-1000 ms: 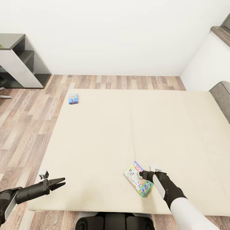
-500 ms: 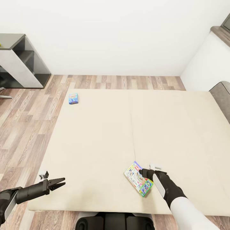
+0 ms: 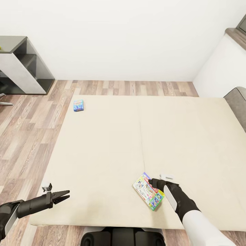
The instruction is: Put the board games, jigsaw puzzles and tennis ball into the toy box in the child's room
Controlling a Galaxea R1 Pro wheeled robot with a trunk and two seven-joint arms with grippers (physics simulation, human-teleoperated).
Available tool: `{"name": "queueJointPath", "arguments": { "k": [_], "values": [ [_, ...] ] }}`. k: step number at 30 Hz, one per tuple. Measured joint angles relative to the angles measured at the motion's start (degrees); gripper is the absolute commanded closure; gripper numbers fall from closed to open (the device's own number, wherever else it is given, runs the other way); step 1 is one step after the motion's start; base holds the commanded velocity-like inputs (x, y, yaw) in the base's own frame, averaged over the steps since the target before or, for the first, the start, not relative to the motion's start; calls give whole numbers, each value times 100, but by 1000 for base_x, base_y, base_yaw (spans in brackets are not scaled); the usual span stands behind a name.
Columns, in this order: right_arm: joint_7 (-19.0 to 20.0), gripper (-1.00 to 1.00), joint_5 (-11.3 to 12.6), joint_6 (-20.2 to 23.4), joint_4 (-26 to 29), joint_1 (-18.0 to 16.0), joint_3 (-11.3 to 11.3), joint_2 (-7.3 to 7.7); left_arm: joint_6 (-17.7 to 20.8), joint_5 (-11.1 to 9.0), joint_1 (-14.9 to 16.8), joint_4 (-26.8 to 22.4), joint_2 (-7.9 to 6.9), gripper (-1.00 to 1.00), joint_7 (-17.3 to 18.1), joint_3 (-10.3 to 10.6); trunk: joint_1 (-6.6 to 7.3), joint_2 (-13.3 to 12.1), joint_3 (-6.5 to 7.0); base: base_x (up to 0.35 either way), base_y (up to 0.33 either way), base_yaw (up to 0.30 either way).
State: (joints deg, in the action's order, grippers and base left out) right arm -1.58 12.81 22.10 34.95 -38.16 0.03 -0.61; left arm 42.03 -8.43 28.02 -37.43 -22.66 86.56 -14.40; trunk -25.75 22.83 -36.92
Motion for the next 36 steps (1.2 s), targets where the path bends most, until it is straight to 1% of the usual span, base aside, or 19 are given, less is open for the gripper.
{"name": "queueJointPath", "arguments": {
  "k": [6, 10, 28, 30, 35, 36],
  "values": [
    [255, -100, 19, -10, 3, 2, 5, -1, 1, 0, 0, 0, -1, -100, -15, 0, 0, 0, -13, 0, 0, 0],
    [353, -100, 17, -13, 3, 2, 5, -3, 2, -2, 0, 0, -1, -100, -13, -1, 0, 0, -40, 0, 0, 0],
    [419, -100, 1, -15, -5, 2, 6, -12, -10, -16, 0, 0, -1, -100, 16, 2, 0, 0, -203, 0, 0, 0],
    [419, -100, 0, -15, -5, 2, 6, -11, -22, -28, 0, -1, -2, -100, 38, 4, 0, 0, -222, 0, 0, 0],
    [419, -100, -1, -15, -5, 2, 6, -6, -44, -52, 0, -66, -19, -100, 320, 15, 0, 0, -269, 0, 0, 0],
    [419, -100, -1, -15, -5, 2, 6, -5, -47, -52, 0, -93, -22, -100, 322, 17, 0, 0, -279, 0, 0, 0]
  ]
}}
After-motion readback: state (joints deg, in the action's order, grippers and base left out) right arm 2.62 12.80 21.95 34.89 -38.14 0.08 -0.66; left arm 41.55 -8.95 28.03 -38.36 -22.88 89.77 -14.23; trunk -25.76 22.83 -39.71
